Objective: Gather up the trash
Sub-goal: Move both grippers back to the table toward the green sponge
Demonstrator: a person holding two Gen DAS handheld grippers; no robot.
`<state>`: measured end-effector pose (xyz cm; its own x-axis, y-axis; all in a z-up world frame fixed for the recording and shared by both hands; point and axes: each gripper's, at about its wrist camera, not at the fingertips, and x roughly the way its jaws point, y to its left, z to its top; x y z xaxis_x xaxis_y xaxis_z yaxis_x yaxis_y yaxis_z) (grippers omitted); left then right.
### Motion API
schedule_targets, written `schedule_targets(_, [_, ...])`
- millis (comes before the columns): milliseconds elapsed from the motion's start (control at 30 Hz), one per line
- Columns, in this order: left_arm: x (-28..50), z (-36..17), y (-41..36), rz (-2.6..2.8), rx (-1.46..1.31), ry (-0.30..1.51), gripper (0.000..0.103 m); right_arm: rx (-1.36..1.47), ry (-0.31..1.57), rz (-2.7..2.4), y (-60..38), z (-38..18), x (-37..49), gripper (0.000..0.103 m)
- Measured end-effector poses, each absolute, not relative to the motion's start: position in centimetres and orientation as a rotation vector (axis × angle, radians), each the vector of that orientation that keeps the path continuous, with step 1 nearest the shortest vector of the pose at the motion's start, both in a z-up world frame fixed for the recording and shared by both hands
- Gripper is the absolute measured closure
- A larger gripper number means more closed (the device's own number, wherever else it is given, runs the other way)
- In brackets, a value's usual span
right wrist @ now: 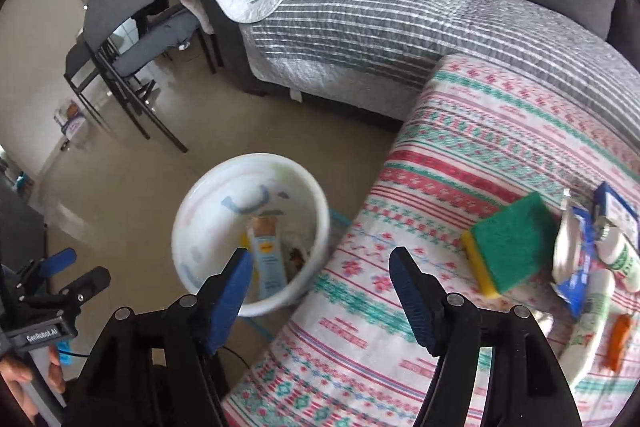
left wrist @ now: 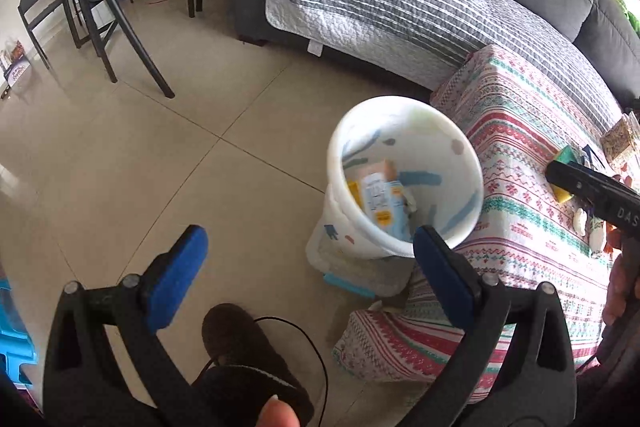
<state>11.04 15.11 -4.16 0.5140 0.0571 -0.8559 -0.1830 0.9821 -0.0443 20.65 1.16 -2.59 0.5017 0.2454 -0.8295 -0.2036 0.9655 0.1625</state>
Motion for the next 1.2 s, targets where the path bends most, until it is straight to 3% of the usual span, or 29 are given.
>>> schedule_targets(600, [12.7,-3.1,4.3,-0.021,-0.046,1.005,0.001,0.035,0.950,0.048,-13.1,1.6,15.0,0.004])
schedule_targets(1200, [14.5,-4.1,-6.8,-0.169,0.109,0.978,0.001,0.111,0.993,-0.168,-28.0,-0.1,10.0,0.000])
